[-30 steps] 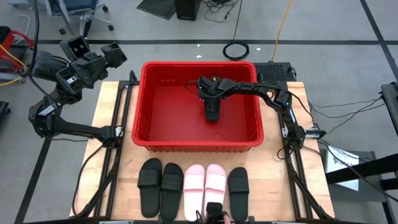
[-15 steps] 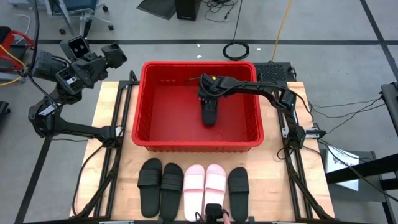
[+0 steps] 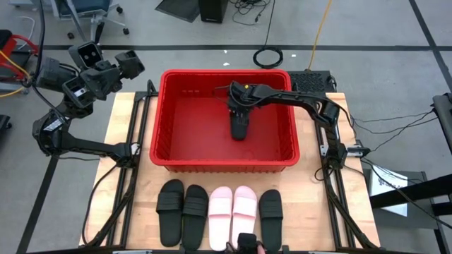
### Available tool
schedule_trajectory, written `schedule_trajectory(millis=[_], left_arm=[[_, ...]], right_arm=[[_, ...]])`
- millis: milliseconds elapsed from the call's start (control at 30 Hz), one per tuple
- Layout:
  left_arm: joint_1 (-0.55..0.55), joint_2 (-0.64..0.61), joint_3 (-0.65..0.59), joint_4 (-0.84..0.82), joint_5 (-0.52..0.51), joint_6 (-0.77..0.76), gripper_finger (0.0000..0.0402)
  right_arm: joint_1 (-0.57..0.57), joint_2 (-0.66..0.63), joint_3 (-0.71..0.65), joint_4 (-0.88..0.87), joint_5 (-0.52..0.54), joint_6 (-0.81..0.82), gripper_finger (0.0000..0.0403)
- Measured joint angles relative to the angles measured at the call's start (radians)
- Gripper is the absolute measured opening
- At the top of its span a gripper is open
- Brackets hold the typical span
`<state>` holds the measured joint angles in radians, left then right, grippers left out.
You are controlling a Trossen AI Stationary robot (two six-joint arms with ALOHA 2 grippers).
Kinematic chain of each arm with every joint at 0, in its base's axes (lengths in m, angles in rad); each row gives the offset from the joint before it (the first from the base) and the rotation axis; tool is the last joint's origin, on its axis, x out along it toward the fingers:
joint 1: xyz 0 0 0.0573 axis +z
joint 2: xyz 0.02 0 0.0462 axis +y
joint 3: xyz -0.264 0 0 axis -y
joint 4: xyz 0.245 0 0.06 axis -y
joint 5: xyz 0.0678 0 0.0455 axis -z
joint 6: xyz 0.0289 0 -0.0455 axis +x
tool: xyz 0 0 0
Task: Pick and place slides into bin
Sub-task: Put the black slide into the red bin
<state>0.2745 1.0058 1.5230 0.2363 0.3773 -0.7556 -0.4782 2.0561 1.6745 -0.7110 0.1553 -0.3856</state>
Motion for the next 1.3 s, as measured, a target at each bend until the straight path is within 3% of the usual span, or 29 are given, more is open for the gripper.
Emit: schedule_trajectory(millis=[367,633,1033,1300], left_arm=[[0.000,0.000,0.000,0.000,0.010,0.012,0.0241],[0.000,0.000,0.000,0.002,0.018,0.010,0.0241],[0.000,0.000,0.000,0.003,0.057,-0.018,0.0241],[0.000,0.000,0.000,0.004,0.088,-0.043,0.0241]], right_arm=[[0.045,-0.124,0.000,-0.051,-0.056,0.048,0.0212],[0.109,-0.300,0.000,0.005,-0.064,0.271,0.0215],[0.241,-0.544,0.000,0.466,-0.082,0.646,0.0206],[0.343,-0.610,0.000,0.902,-0.083,0.700,0.0204]])
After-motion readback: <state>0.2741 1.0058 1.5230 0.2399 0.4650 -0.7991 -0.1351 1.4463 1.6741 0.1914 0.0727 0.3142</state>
